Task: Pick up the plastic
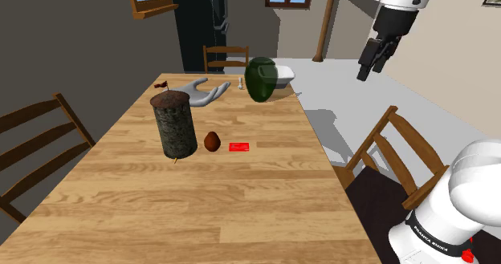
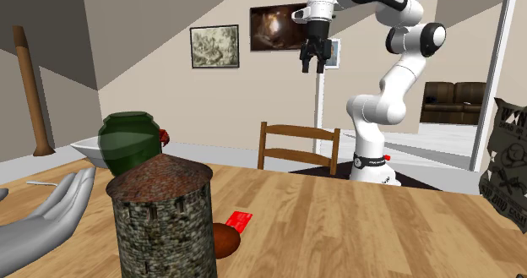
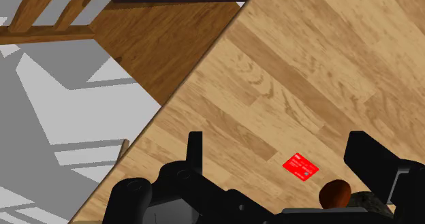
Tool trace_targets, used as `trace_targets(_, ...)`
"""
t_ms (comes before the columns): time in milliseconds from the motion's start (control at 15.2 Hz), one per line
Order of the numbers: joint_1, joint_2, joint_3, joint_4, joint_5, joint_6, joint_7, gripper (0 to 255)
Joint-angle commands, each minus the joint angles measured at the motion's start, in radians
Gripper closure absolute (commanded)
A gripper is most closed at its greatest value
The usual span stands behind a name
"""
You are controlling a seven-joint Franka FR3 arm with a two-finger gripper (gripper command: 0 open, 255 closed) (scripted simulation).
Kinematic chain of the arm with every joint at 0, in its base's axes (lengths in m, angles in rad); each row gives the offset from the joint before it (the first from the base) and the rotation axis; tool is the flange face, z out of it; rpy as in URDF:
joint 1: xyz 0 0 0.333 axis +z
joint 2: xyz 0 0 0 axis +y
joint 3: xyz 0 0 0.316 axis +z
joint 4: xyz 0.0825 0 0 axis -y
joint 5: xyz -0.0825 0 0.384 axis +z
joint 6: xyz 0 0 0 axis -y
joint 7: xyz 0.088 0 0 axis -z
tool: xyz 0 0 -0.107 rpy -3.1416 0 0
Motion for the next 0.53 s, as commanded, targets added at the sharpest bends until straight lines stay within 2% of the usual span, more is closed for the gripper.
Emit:
trace_targets(0,0.000,0.000,0.000,0.000,0.000,0.000,0.000,0)
trace_targets(462,0.037,0.316,0.021,0.129,-0.039,0.074,-0.098,0)
